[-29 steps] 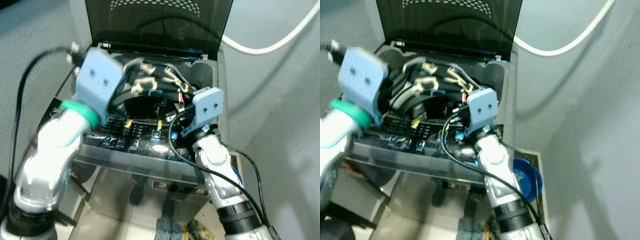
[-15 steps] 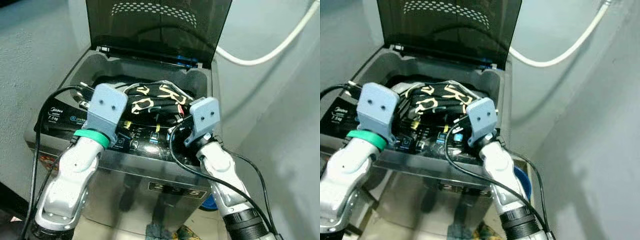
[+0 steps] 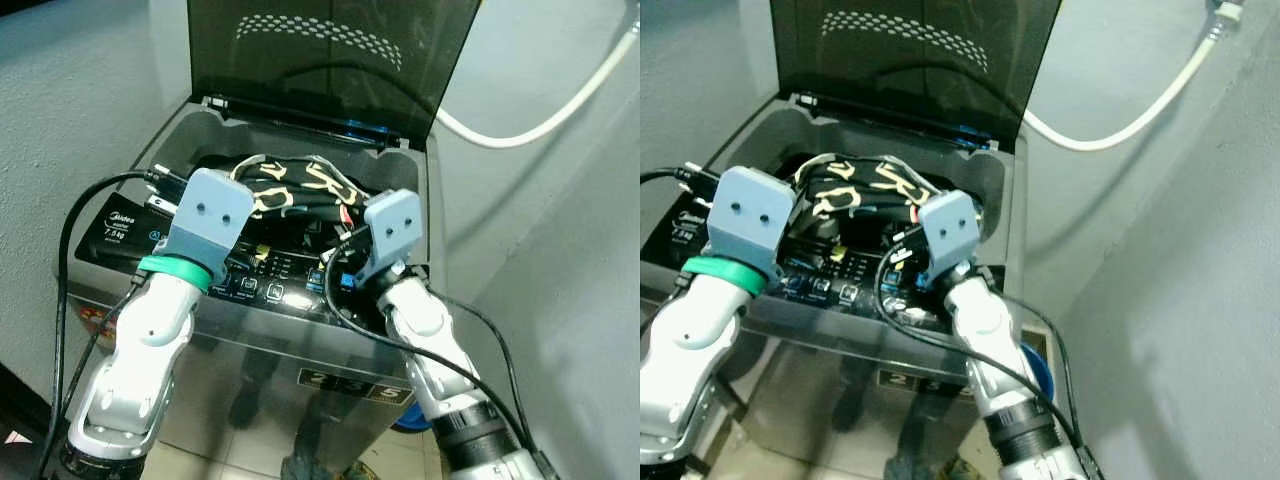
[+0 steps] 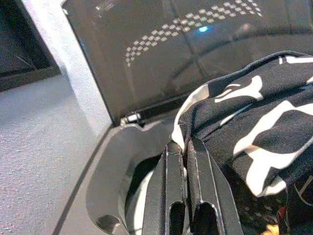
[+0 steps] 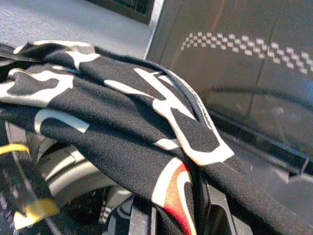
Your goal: Clothes washing
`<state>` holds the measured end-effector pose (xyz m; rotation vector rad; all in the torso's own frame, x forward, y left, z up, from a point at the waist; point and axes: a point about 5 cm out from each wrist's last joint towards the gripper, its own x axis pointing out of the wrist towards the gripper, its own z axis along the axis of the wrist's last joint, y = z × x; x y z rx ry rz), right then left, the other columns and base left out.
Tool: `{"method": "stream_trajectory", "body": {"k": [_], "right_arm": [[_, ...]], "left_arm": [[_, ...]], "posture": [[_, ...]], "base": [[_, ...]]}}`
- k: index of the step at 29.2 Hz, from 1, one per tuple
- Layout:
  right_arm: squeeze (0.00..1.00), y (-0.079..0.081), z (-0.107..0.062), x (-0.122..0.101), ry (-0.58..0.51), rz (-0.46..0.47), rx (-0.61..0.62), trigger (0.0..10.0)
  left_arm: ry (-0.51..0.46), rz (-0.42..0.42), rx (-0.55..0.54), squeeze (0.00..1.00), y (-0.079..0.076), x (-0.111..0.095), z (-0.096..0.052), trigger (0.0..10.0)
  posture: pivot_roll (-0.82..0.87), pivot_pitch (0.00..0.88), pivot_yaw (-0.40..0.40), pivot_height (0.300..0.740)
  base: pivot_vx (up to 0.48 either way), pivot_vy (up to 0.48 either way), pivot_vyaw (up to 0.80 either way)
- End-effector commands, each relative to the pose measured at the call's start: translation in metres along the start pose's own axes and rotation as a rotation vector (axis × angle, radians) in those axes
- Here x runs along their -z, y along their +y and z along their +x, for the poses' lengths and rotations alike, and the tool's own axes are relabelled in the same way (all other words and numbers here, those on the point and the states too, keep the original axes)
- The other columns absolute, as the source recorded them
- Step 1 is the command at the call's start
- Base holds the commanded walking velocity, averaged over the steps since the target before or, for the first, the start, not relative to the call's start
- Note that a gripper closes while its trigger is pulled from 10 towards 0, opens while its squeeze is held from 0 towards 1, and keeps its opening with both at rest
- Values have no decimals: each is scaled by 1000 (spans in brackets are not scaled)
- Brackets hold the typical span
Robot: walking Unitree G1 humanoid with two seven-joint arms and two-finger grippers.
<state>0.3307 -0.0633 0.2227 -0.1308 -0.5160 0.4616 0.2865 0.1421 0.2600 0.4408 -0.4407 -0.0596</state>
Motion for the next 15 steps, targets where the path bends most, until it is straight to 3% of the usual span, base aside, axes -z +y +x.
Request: {"method": "stream_trajectory", "body": {"k": [1, 15], "right_arm": [[0, -18, -2, -3, -22, -12, 65, 10000], [0, -27, -11, 4, -4, -39, 93, 10000]], "left_arm": [[2, 18, -69, 0, 8, 4, 3, 10000], [13, 12, -70, 0, 5, 14, 5, 10000]], "posture": [[270, 0, -109, 740], [247, 0, -96, 740]], "base": [[0, 0, 0], [0, 0, 0]]}}
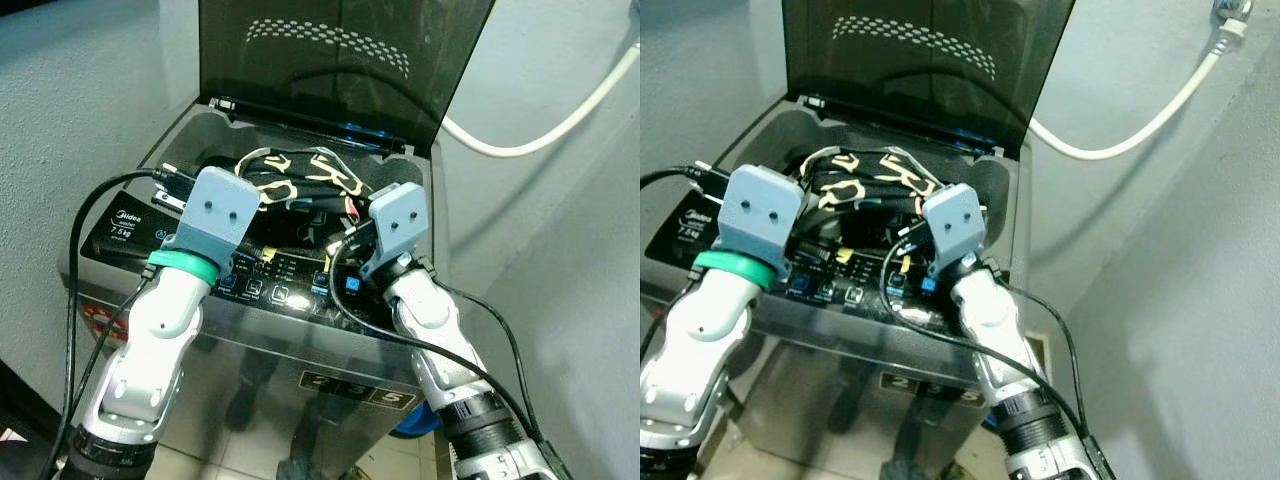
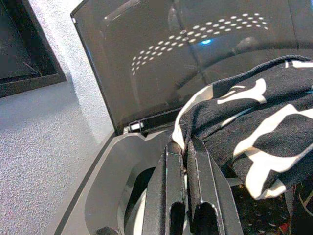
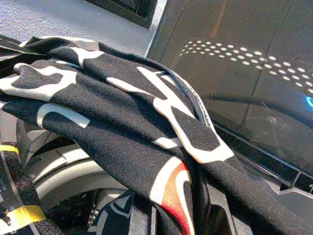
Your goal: Clothes washing
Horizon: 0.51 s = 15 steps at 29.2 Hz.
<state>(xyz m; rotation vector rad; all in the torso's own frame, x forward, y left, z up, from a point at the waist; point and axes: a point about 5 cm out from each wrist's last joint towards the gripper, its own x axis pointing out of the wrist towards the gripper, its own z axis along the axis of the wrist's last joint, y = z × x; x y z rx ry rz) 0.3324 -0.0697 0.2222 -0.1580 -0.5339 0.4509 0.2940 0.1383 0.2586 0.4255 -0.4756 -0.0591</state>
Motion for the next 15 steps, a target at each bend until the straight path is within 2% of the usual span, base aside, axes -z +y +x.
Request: {"method": "stream_trajectory", "body": {"k": [1, 4, 6, 7, 8, 9, 10, 12, 14, 15], "right_arm": [[0, -21, -9, 4, 7, -5, 94, 10000], [0, -20, -8, 4, 5, 0, 95, 10000], [0, -15, -2, 2, -10, 10, 72, 10000], [0, -15, -2, 2, -10, 10, 72, 10000], [0, -12, 0, 0, -17, 12, 58, 10000], [0, -12, 0, 0, -17, 12, 58, 10000], [0, -11, 1, -1, -21, 12, 49, 10000], [0, -11, 0, 0, -22, 11, 40, 10000], [0, -12, -2, 1, -17, 13, 37, 10000], [0, -12, -2, 1, -17, 13, 37, 10000]], "left_arm": [[46, 24, -75, 0, 10, 12, -1, 10000], [39, 10, -74, 0, 9, 10, 1, 10000], [-1, 75, 42, 0, 29, 1, 5, 10000], [-1, 75, 42, 0, 29, 1, 5, 10000], [-12, 124, 101, 0, 44, -5, 2, 10000], [-12, 124, 101, 0, 44, -5, 2, 10000], [-18, 158, 136, 0, 53, -9, 0, 10000], [4, 170, 140, 0, 72, -17, -9, 10000], [25, 156, 140, 0, 74, -21, -19, 10000], [25, 156, 140, 0, 74, -21, -19, 10000]], "posture": [[255, 0, -106, 740], [262, 0, -106, 740], [280, 0, -106, 740], [280, 0, -106, 740], [291, 0, -98, 740], [291, 0, -98, 740], [291, 0, -98, 740], [301, 0, -93, 740], [315, 0, -92, 740], [315, 0, -92, 740]], "base": [[0, 0, 0], [0, 0, 0], [0, 0, 0], [0, 0, 0], [0, 0, 0], [0, 0, 0], [0, 0, 0], [0, 0, 0], [0, 0, 0], [0, 0, 0]]}}
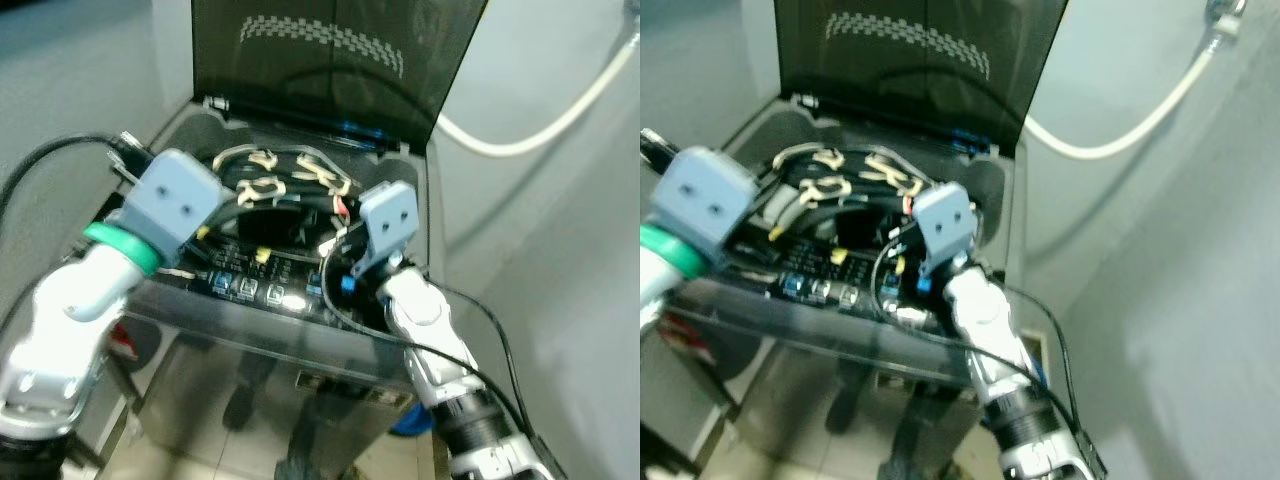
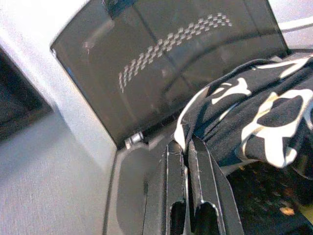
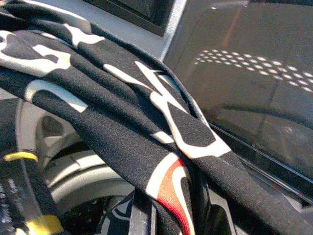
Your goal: Clothes washing
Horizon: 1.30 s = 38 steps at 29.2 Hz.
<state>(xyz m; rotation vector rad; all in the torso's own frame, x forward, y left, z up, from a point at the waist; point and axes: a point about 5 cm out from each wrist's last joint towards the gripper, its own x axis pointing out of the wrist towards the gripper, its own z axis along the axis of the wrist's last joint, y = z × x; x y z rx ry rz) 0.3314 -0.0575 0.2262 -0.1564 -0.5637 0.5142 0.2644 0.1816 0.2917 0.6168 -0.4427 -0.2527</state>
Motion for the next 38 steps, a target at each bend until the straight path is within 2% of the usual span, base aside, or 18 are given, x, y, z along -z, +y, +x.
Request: {"method": "stream_trajectory", "body": {"k": [1, 3, 5, 7, 8, 9, 10, 14, 16, 17, 20, 21, 26, 27, 28, 31, 32, 38], "right_arm": [[0, -22, -11, 7, 26, 9, 94, 10000], [0, -22, -12, 7, 28, 11, 94, 10000], [0, -19, -11, 9, 32, 26, 88, 10000], [0, -16, -8, 12, 40, 55, 87, 10000], [0, -16, -8, 12, 40, 55, 87, 10000], [0, -12, -6, 14, 47, 82, 73, 10000], [0, -9, -3, 16, 49, 92, 54, 10000], [0, -2, 1, 16, 49, 109, 23, 10000], [0, 2, 3, 17, 48, 119, 4, 10000], [0, 12, 12, 14, 31, 139, -38, 10000], [0, 15, 15, 12, 25, 142, -49, 10000], [0, 14, 17, 10, 14, 137, -49, 10000], [0, 8, 17, 9, 7, 123, -22, 10000], [0, 4, 16, 9, 8, 113, -3, 10000], [0, -5, 10, 9, 15, 86, 38, 10000], [0, -12, 5, 10, 20, 66, 64, 10000], [0, -28, -7, 10, 31, 27, 137, 10000], [0, -49, -29, 9, 45, -28, 266, 10000]], "left_arm": [[63, -28, -77, 0, 6, 5, -13, 10000], [69, -42, -76, 0, 2, 5, -15, 10000], [84, -121, -125, 0, -17, 12, -12, 10000], [110, -203, -230, 0, -33, 23, 5, 10000], [110, -203, -230, 0, -33, 23, 5, 10000], [114, -205, -277, 0, -41, 28, 22, 10000], [112, -197, -268, 0, -41, 26, 28, 10000], [105, -170, -235, 0, -39, 23, 33, 10000], [107, -134, -222, 0, -34, 22, 32, 10000], [114, -58, -276, 0, 2, 19, 19, 10000], [116, -37, -307, 0, 14, 17, 13, 10000], [114, -14, -337, 0, 27, 14, 7, 10000], [102, -1, -355, 0, 36, 10, 4, 10000], [84, -8, -346, 0, 36, 8, 8, 10000], [47, -49, -308, 0, 28, 6, 23, 10000], [21, -76, -279, 0, 22, 5, 35, 10000], [-32, -141, -196, 0, 6, 0, 60, 10000], [-103, -225, -54, 0, -18, -15, 94, 10000]], "posture": [[334, 0, -96, 740], [334, 0, -96, 740], [358, 0, -106, 740], [401, 6, -144, 740], [401, 6, -144, 740], [409, 11, -149, 740], [458, 35, -178, 740], [481, 46, -188, 740], [511, 60, -205, 740], [532, 69, -206, 740], [530, 68, -204, 740], [514, 65, -193, 740], [490, 60, -180, 740], [454, 50, -160, 740], [352, 21, -98, 740], [352, 21, -98, 740], [251, 0, -26, 740], [145, 0, 56, 740]], "base": [[0, 0, 0], [0, 0, 0], [0, 0, 0], [0, 0, 0], [0, 0, 0], [0, 0, 0], [0, 0, 0], [0, 0, 0], [0, 0, 0], [0, 0, 0], [0, 0, 0], [0, 0, 0], [0, 0, 0], [0, 0, 0], [0, 0, 0], [0, 0, 0], [0, 0, 0], [0, 0, 0]]}}
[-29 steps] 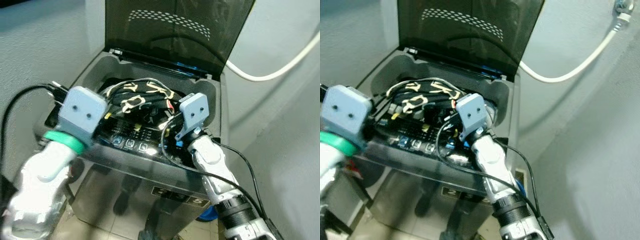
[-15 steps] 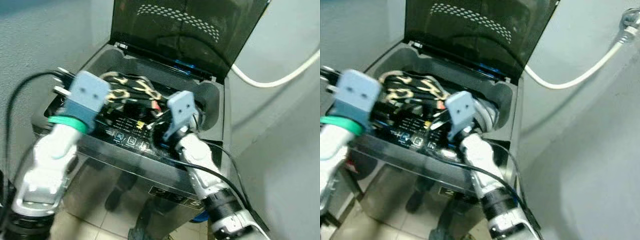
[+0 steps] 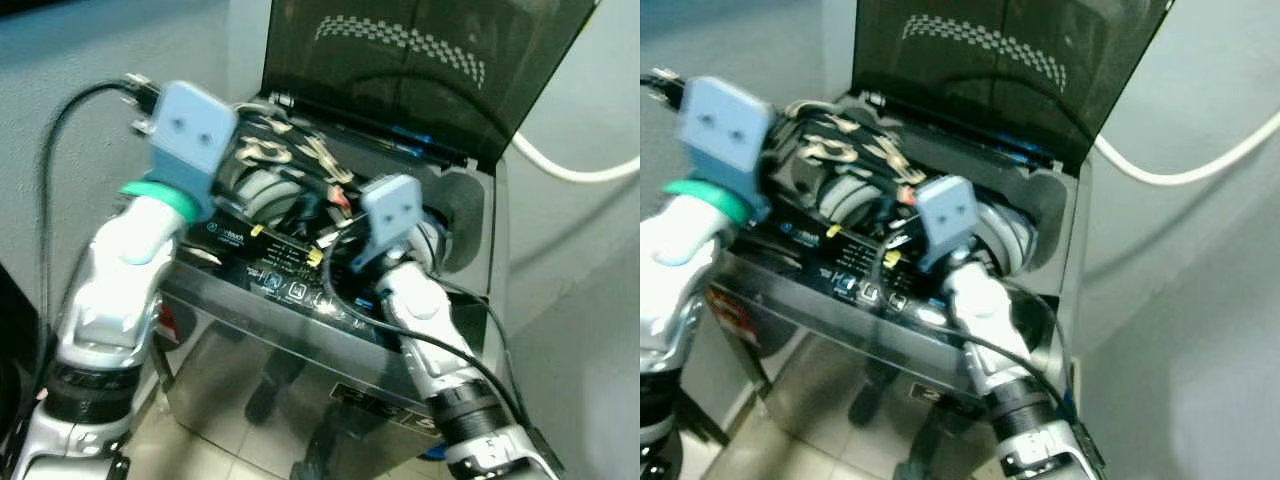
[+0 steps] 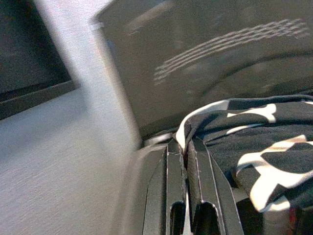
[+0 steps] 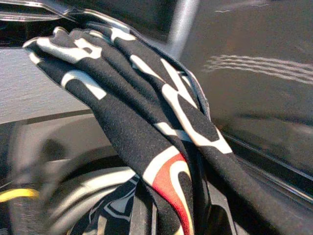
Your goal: Clothes washing
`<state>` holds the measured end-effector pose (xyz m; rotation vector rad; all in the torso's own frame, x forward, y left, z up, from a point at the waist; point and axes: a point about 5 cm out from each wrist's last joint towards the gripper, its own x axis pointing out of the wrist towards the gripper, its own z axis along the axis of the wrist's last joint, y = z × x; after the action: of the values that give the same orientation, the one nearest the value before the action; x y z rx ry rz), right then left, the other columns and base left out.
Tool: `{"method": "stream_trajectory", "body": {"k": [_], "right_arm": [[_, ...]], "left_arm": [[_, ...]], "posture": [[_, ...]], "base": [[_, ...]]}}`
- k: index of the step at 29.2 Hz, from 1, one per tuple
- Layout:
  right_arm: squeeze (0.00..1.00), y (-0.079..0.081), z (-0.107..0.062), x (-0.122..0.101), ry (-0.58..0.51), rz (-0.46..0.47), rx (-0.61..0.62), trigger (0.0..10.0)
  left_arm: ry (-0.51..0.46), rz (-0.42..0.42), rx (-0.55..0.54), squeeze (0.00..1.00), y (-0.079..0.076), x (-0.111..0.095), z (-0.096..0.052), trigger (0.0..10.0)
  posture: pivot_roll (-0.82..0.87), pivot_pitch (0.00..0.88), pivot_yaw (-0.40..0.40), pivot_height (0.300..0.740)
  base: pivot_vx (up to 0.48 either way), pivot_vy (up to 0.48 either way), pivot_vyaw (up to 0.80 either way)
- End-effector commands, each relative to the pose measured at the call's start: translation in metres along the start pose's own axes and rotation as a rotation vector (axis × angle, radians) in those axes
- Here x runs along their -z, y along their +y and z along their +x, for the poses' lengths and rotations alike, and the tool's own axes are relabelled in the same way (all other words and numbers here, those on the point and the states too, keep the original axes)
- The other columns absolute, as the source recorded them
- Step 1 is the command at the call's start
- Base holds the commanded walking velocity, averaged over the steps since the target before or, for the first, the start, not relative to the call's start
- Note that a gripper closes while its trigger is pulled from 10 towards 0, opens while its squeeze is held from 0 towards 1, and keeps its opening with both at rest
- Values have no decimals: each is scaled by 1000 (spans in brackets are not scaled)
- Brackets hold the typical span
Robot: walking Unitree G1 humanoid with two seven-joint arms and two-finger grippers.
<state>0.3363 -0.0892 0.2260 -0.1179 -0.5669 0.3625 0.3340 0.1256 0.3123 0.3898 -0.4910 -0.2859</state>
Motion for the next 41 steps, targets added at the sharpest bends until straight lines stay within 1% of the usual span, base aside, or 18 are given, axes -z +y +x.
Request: {"method": "stream_trajectory", "body": {"k": [1, 4, 5, 6, 7, 8, 9, 10, 14, 20, 21, 22, 23, 25, 26, 29, 32, 41], "right_arm": [[0, -22, -13, 6, 38, -26, 112, 10000], [0, -25, -17, 5, 38, -38, 136, 10000], [0, -27, -21, 4, 38, -50, 156, 10000], [0, -27, -21, 4, 38, -50, 156, 10000], [0, -29, -25, 3, 39, -59, 173, 10000], [0, -31, -27, 2, 41, -67, 186, 10000], [0, -31, -27, 2, 41, -67, 186, 10000], [0, -33, -30, 0, 43, -83, 203, 10000], [0, -34, -31, -2, 40, -91, 207, 10000], [0, -29, -31, -3, 37, -80, 187, 10000], [0, -23, -29, -2, 35, -61, 158, 10000], [0, -23, -29, -2, 35, -61, 158, 10000], [0, -15, -27, -2, 35, -45, 128, 10000], [0, -15, -27, -2, 35, -45, 128, 10000], [0, -8, -25, -2, 33, -29, 99, 10000], [0, -4, -23, -2, 32, -18, 79, 10000], [0, 6, -14, -4, 23, 11, 31, 10000], [0, 11, -12, -4, 29, 31, 23, 10000]], "left_arm": [[-30, -10, -16, 0, 5, -5, 7, 10000], [-41, -28, 13, 0, -1, -7, 13, 10000], [-48, -50, 36, 0, -7, -8, 17, 10000], [-48, -50, 36, 0, -7, -8, 17, 10000], [-51, -76, 56, 0, -12, -8, 19, 10000], [-48, -96, 69, 0, -17, -7, 22, 10000], [-48, -96, 69, 0, -17, -7, 22, 10000], [-46, -125, 92, 0, -25, -3, 24, 10000], [-43, -143, 112, 0, -32, -2, 22, 10000], [-29, -151, 120, 0, -36, 2, 18, 10000], [-14, -156, 124, 0, -38, 5, 13, 10000], [-14, -156, 124, 0, -38, 5, 13, 10000], [1, -154, 125, 0, -40, 10, 7, 10000], [1, -154, 125, 0, -40, 10, 7, 10000], [17, -147, 118, 0, -40, 15, 0, 10000], [29, -143, 105, 0, -39, 18, -4, 10000], [42, -147, 1, 0, -26, 21, -9, 10000], [58, -165, -50, 0, -23, 24, -16, 10000]], "posture": [[145, 0, 56, 740], [145, 0, 56, 740], [109, 0, 85, 740], [109, 0, 85, 740], [109, 0, 85, 740], [63, 0, 124, 740], [63, 0, 124, 740], [56, 0, 131, 740], [58, 0, 133, 740], [70, 1, 133, 740], [87, 13, 127, 740], [87, 13, 127, 740], [109, 19, 116, 740], [109, 19, 116, 740], [115, 20, 111, 740], [129, 22, 101, 740], [168, 26, 71, 740], [179, 38, 60, 740]], "base": [[0, 0, 0], [0, 0, 0], [0, 0, 0], [0, 0, 0], [0, 0, 0], [0, 0, 0], [0, 0, 0], [0, 0, 0], [0, 0, 0], [0, 0, 0], [0, 0, 0], [0, 0, 0], [0, 0, 0], [0, 0, 0], [0, 0, 0], [0, 0, 0], [0, 0, 0], [0, 0, 0]]}}
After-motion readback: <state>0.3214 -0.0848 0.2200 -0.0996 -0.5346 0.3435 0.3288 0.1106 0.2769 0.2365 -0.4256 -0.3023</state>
